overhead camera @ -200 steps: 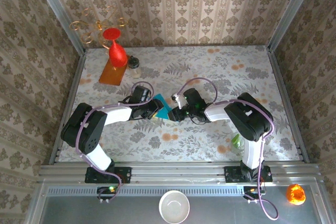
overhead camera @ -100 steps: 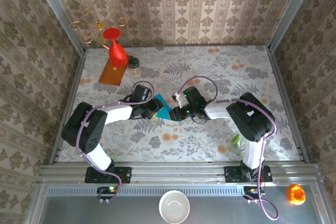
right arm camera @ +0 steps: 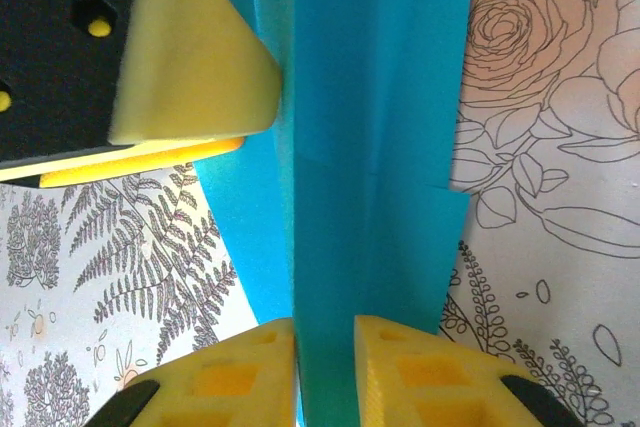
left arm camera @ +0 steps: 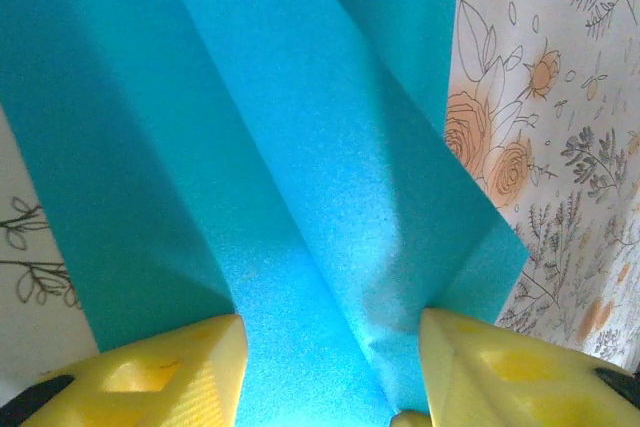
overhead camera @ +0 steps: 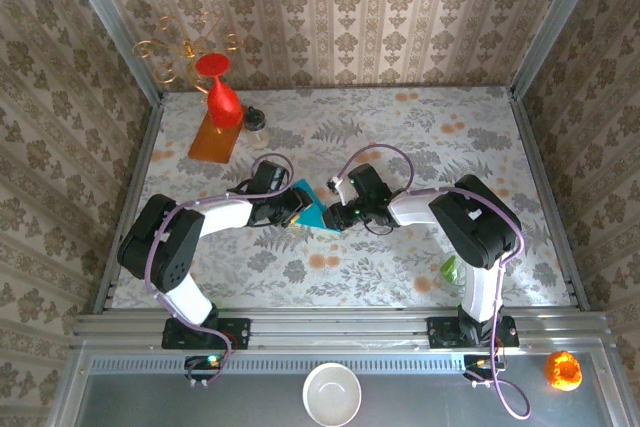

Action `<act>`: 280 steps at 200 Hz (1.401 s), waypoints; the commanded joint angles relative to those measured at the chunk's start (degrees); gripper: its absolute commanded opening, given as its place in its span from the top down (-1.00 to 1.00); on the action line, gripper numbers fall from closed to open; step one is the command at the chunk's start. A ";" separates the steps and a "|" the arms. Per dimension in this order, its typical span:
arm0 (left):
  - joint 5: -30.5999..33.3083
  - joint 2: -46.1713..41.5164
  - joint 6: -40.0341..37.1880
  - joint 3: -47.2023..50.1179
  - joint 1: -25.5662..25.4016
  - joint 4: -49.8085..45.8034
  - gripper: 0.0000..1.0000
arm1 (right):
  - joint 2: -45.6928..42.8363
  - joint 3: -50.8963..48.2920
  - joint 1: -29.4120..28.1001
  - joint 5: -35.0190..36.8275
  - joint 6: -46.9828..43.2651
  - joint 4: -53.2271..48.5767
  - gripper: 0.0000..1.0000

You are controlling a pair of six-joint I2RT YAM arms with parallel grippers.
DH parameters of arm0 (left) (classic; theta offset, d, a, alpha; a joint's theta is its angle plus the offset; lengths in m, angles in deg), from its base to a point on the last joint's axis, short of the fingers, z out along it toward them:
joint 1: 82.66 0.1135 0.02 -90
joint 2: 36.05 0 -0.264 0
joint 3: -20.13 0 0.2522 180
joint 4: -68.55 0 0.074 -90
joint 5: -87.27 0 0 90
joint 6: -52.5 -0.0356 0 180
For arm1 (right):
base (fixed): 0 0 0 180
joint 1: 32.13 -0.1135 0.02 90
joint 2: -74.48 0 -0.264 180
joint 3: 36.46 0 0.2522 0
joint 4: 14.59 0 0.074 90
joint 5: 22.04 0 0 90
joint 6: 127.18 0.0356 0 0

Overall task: Fold a paper plane with a square sheet of paper (pick it up from the middle)
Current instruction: Fourth fold the wing at the center of the table.

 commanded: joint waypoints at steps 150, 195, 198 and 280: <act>-6.93 -5.93 -3.91 2.11 2.77 8.85 0.36 | 6.02 4.21 4.09 -12.65 10.52 -7.29 0.78; -10.99 -0.74 -3.37 1.06 2.68 14.96 0.56 | 6.50 5.46 5.14 -16.82 15.09 -8.86 0.80; -11.12 -0.44 -3.36 0.95 2.60 15.25 0.58 | 6.60 5.70 5.18 -16.94 15.23 -9.18 0.80; -12.48 3.59 -2.92 0.52 2.24 17.15 0.71 | 7.27 8.35 6.55 -20.27 21.13 -13.29 0.83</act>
